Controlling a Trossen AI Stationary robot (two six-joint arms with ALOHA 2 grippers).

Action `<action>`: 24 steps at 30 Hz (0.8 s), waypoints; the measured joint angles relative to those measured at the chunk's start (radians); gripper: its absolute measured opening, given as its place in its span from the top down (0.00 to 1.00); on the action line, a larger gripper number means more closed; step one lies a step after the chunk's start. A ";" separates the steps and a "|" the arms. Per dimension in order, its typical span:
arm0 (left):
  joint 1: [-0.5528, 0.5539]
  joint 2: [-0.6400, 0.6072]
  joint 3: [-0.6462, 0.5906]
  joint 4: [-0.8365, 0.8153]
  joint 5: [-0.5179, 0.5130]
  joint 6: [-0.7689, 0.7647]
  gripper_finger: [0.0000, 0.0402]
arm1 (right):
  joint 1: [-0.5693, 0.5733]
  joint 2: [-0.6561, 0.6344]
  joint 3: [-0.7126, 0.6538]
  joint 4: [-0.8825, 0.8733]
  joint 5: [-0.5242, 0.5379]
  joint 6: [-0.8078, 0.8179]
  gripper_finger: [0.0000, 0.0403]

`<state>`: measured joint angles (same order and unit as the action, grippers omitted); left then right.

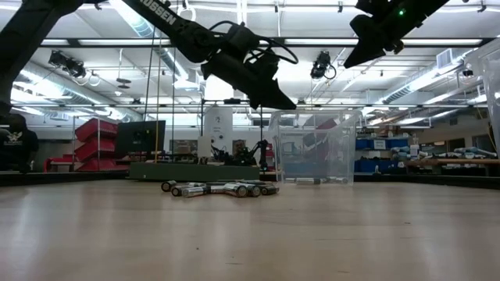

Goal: Sort batteries
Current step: Put the silver battery into the top transparent bin

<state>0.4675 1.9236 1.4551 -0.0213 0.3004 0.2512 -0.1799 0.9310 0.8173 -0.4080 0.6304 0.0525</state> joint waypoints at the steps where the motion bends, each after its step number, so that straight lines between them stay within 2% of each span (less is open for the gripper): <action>1: 0.000 0.000 0.000 -0.001 0.000 0.000 0.90 | 0.000 0.000 0.000 0.000 0.000 0.000 1.00; 24: -0.001 0.000 0.000 0.012 0.000 0.004 0.82 | 0.000 0.000 0.000 0.001 0.000 0.001 0.99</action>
<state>0.4667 1.9232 1.4551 -0.0095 0.3000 0.2554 -0.1799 0.9310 0.8173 -0.4072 0.6300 0.0536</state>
